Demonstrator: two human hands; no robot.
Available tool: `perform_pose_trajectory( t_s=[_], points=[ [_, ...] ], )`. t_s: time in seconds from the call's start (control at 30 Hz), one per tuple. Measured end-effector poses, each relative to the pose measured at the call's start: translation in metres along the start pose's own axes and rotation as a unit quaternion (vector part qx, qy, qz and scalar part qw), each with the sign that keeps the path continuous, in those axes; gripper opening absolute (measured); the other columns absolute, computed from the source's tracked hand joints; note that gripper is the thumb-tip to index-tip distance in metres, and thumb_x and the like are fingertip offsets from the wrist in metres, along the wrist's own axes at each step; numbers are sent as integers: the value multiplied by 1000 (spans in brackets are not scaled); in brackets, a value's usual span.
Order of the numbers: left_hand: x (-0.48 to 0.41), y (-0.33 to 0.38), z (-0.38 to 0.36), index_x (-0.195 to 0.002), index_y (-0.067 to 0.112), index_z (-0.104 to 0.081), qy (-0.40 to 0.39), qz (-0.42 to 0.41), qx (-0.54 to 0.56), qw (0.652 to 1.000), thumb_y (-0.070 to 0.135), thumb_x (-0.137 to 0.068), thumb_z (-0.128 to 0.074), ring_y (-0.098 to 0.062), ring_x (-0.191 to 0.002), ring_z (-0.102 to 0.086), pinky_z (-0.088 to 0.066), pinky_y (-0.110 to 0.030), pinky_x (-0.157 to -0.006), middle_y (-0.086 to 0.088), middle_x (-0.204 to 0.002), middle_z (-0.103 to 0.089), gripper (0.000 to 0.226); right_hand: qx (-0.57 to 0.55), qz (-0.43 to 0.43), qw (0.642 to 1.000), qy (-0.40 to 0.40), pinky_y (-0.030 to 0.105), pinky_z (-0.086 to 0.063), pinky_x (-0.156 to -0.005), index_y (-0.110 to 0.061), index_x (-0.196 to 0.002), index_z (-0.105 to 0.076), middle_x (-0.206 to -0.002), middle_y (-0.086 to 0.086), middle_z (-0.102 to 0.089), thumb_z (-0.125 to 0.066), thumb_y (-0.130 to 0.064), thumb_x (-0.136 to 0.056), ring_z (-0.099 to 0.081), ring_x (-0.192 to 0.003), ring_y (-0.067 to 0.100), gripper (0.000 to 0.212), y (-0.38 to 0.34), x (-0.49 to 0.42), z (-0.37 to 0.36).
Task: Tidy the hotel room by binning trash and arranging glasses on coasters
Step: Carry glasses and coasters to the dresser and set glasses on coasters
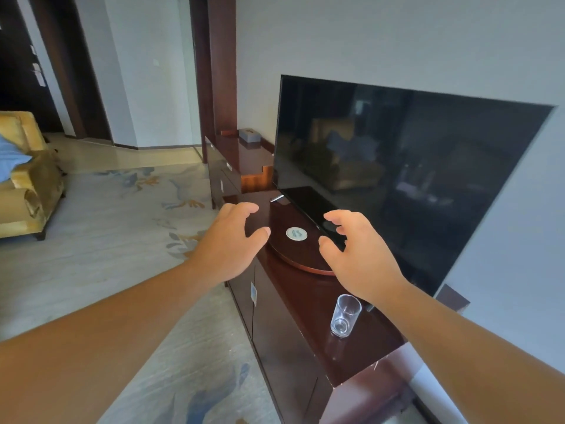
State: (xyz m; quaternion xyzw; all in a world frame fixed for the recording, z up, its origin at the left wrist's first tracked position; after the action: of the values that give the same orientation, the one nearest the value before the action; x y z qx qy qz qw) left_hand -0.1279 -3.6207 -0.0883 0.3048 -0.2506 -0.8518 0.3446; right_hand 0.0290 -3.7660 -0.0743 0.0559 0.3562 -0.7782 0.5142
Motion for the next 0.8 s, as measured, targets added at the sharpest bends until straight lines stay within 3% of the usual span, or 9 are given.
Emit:
perform_pose_trajectory(
  t_s=[0.1, 0.3, 0.43, 0.53, 0.8],
  points=[
    [-15, -10, -28, -139, 26, -41, -24, 1, 5, 1000, 43, -91, -52, -12, -128, -41, -32, -27, -96, 4, -140, -40, 52, 9, -23, 1000, -7, 11, -34, -74, -33, -130, -47, -130, -12, -50, -56, -39, -89, -49, -95, -2, 42, 26, -4, -7],
    [-64, -27, -73, -136, 28, -43, -58, -19, 29, 998, 43, -88, -54, -11, -120, -46, -37, -30, -96, 4, -133, -44, 52, 31, -67, 997, 0, 20, -42, -84, -34, -129, -47, -131, -12, -49, -53, -41, -89, -53, -105, 2, 42, 62, -26, -20],
    [-102, -40, -96, -135, 27, -43, -88, -50, 49, 994, 42, -89, -55, -10, -116, -48, -36, -27, -91, 3, -131, -45, 50, 55, -101, 993, 9, 26, -48, -87, -32, -131, -47, -132, -11, -49, -53, -41, -88, -56, -97, 3, 44, 71, -43, -34],
    [-130, -52, -103, -136, 28, -42, -113, -78, 57, 989, 42, -89, -54, -10, -117, -48, -34, -25, -88, 4, -132, -44, 50, 78, -124, 989, 24, 20, -45, -81, -33, -130, -47, -131, -13, -49, -52, -44, -88, -56, -84, 3, 44, 69, -58, -46],
    [-182, -80, -125, -136, 27, -42, -190, -127, 79, 970, 42, -90, -54, -11, -113, -48, -35, -24, -86, 4, -130, -44, 50, 104, -224, 967, 65, 17, -43, -79, -34, -129, -47, -130, -14, -48, -52, -43, -88, -56, -84, -2, 42, 77, -72, -75]
  ],
)
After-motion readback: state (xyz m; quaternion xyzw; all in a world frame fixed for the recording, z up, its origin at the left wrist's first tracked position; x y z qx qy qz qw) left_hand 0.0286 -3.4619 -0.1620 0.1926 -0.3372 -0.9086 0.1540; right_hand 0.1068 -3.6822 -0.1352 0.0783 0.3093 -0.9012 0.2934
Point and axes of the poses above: each hand's wrist, its own x-axis away from the middle knuckle, its own z-axis out of the back of the hand, y = z × x, the point moved 9 cm from there along -x, towards the middle knuckle
